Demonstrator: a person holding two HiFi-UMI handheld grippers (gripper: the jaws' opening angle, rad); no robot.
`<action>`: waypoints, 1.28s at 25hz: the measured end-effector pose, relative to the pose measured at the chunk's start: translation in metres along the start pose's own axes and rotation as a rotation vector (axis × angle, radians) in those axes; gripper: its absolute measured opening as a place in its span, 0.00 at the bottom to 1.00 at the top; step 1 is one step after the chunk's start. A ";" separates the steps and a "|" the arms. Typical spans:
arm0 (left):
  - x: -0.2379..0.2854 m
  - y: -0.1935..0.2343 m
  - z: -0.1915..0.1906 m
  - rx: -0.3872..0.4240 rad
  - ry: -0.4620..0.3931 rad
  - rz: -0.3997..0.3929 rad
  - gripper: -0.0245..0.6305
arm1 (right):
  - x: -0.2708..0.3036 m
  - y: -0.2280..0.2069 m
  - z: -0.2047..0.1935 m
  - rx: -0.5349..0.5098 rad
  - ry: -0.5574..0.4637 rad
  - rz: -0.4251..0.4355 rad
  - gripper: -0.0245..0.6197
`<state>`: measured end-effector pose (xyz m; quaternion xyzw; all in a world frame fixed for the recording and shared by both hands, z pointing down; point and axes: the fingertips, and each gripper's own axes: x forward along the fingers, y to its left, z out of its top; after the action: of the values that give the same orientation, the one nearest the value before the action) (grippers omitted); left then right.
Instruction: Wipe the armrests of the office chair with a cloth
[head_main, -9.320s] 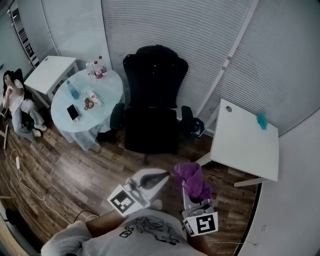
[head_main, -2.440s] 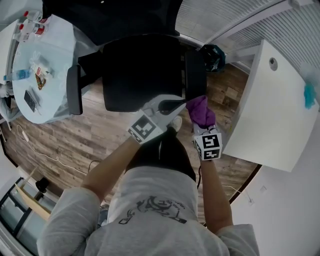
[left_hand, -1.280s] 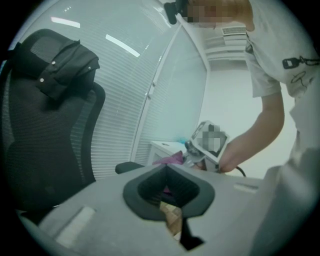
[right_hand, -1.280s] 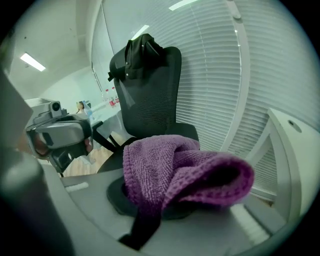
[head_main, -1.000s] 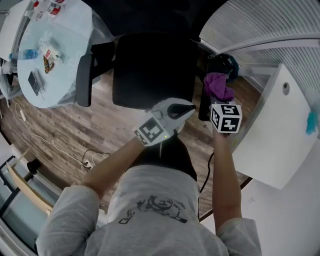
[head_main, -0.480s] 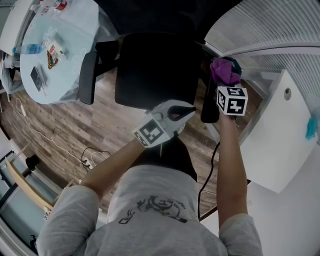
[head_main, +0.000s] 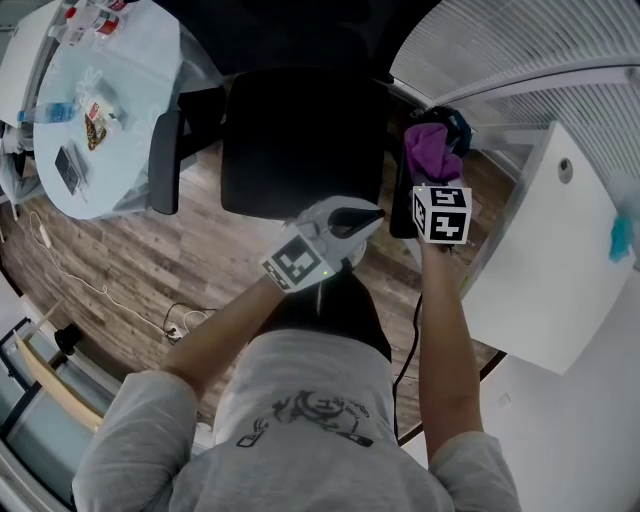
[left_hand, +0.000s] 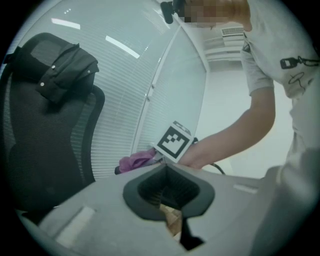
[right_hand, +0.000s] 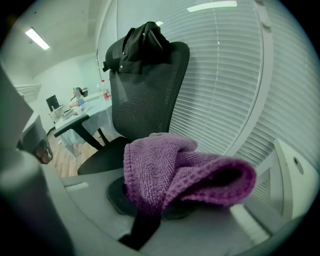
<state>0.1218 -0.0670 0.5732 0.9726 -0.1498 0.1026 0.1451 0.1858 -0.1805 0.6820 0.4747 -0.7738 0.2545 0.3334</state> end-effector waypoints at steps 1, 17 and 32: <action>0.001 -0.001 0.000 0.002 0.000 -0.003 0.04 | -0.004 0.002 -0.004 -0.003 0.000 -0.001 0.09; 0.018 -0.020 0.008 0.023 0.000 -0.037 0.04 | -0.087 0.053 -0.089 -0.009 0.036 0.021 0.09; 0.019 -0.030 0.003 0.026 0.008 -0.060 0.04 | -0.090 0.052 -0.097 0.020 0.036 0.042 0.09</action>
<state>0.1500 -0.0453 0.5679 0.9781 -0.1187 0.1038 0.1359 0.1950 -0.0388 0.6724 0.4569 -0.7749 0.2777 0.3371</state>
